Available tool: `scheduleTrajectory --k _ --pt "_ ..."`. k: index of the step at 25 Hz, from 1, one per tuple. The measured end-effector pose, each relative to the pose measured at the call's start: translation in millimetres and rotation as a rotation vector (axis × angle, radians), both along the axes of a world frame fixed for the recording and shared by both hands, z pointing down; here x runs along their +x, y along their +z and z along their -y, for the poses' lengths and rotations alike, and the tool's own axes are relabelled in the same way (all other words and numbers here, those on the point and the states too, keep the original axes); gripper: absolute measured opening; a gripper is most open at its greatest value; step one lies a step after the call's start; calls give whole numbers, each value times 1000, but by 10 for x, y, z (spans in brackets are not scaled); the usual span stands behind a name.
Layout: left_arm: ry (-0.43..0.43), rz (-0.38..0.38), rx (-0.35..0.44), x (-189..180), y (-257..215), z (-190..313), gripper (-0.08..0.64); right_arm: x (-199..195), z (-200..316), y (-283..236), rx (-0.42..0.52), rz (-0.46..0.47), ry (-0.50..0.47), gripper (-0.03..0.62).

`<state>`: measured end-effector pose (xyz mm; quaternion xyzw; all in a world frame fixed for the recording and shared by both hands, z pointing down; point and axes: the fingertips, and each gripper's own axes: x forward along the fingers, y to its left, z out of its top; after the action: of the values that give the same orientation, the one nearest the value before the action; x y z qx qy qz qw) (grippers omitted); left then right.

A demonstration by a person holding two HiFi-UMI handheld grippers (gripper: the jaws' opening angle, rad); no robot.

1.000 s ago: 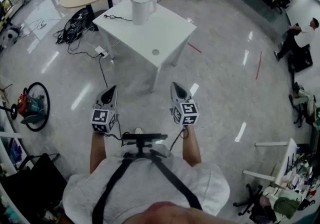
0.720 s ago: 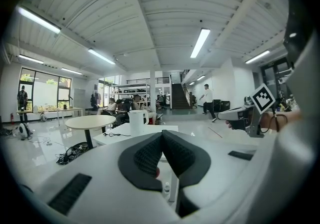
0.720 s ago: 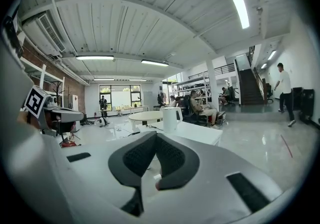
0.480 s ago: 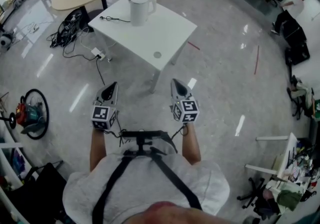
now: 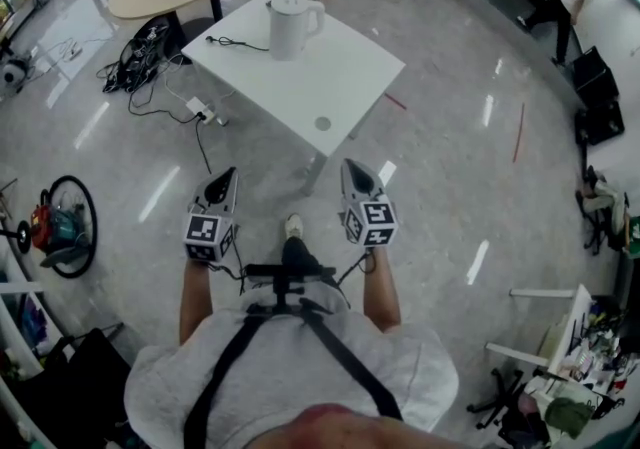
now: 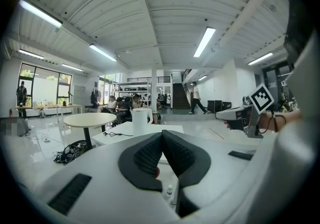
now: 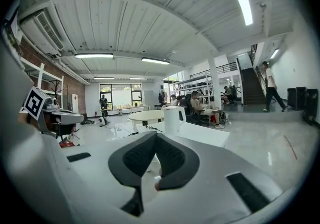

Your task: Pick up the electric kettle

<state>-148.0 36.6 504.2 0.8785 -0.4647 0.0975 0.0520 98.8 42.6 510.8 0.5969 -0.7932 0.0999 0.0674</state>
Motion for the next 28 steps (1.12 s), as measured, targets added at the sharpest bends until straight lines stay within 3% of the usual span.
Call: scheduleTrajectory --k 28 --pt "-24 12 26 357 -162 1587 6 291 1598 -40 2 3 -38 11"
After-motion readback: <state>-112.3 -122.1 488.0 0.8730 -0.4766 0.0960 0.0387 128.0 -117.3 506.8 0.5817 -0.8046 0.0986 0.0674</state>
